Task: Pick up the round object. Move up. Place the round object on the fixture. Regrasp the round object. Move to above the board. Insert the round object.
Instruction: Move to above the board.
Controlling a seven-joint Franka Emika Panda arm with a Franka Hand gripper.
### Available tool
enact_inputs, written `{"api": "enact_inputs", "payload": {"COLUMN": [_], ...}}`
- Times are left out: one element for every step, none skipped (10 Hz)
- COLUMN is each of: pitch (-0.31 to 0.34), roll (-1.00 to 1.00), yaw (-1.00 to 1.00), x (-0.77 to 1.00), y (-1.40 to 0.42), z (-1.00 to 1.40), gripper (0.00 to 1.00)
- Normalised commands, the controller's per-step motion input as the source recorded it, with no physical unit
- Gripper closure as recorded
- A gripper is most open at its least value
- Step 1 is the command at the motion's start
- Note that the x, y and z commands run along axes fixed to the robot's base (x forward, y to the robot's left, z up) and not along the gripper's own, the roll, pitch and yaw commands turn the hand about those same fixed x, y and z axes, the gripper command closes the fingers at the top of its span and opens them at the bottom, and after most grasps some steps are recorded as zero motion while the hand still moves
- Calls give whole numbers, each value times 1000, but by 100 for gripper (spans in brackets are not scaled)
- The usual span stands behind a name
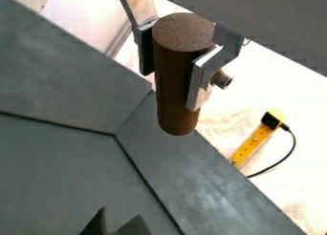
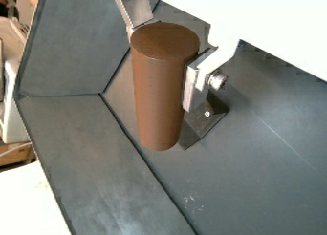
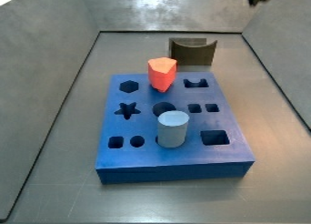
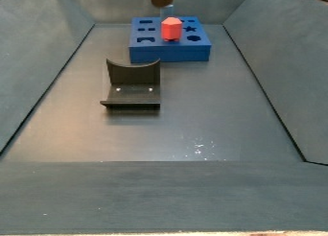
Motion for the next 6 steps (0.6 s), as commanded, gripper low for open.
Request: {"api": "enact_inputs", "payload": {"pitch": [-63, -65, -52, -41, -34, -17], "roll": [-1000, -1000, -1000, -1000, -1000, -1000], "yaw": [-218, -206, -208, -206, -207, -203], "x": [-430, -427, -467, -460, -464, -407], "y": [-1000, -1000, -1000, -1000, -1000, -830], "z": [529, 538, 573, 560, 558, 488], "gripper": [100, 100, 100, 100, 100, 100]}}
